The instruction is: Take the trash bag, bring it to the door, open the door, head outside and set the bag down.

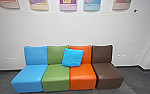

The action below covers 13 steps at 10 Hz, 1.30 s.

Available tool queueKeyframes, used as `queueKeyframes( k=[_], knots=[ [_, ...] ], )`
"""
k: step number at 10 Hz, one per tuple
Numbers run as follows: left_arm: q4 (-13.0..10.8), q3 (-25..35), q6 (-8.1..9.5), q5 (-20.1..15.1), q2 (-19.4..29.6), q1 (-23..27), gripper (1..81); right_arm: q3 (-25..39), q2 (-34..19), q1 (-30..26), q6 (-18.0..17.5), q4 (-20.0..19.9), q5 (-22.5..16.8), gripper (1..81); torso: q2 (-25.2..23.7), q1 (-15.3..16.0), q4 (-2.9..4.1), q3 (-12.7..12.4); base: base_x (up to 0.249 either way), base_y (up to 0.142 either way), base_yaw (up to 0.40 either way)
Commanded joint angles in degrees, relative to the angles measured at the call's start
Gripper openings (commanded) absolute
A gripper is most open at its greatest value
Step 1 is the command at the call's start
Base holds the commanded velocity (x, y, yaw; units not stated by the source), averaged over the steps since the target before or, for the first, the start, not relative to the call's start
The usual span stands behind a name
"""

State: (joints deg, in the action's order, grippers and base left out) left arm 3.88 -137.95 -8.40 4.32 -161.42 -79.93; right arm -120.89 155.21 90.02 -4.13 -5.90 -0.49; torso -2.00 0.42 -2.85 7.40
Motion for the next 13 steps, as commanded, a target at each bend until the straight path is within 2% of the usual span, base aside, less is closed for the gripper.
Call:
queueKeyframes(
  k=[1, 2, 3, 4, 6, 7, 10, 13],
  knots=[
    [1.3, 2.2, 0.23, -3.1, 1.1, 3.2, 81.1, 9.8, -8.0, -0.9, -0.4, -0.4, -3.9, 81.1, 0.0, 0.0, 0.0, 0.0, 0.0, 0.0, 0.0],
    [1.3, 2.7, 0.23, -3.1, 1.5, 3.3, 81.1, 12.3, -10.0, -1.0, -0.4, -0.4, -3.9, 81.1, 0.0, 0.0, 0.0, 0.0, 0.0, 0.0, 0.0],
    [1.7, 3.7, 0.23, -3.2, 2.3, 3.6, 81.1, 14.4, -11.8, -1.1, -0.5, -0.4, -3.7, 81.1, -5.7, 3.7, 0.0, 0.0, 0.0, 0.0, 0.0],
    [2.5, 5.3, 0.23, -3.3, 3.6, 4.3, 81.1, 16.0, -13.2, -1.2, -0.5, -0.4, -3.7, 81.1, -6.1, 3.9, 0.0, 0.0, 0.0, 0.0, 0.0],
    [6.5, 9.6, 0.23, -3.3, 7.1, 6.6, 81.1, 17.8, -15.6, -1.2, -0.6, -0.5, -3.7, 81.1, -8.9, 5.6, 0.0, 5.5, 0.0, 0.0, 0.0],
    [8.0, 11.1, 0.23, -4.0, 8.3, 7.6, 81.1, 19.3, -17.0, -1.1, -0.7, -0.5, -3.7, 81.1, -10.6, 6.6, 0.0, 6.3, 0.0, 0.0, 0.0],
    [10.2, 11.4, 0.23, -7.3, 8.8, 11.3, 81.1, 24.1, -22.0, -0.8, -1.0, -0.6, -1.4, 81.1, -16.4, 10.2, 0.0, 11.6, 0.0, 0.0, 0.0],
    [12.4, 10.9, 0.23, -10.2, 8.8, 15.7, 81.1, 30.8, -29.9, -0.8, -1.1, -2.5, 1.7, 81.1, -22.8, 14.3, 0.0, 17.7, 0.0, 0.0, 0.0]
  ],
)
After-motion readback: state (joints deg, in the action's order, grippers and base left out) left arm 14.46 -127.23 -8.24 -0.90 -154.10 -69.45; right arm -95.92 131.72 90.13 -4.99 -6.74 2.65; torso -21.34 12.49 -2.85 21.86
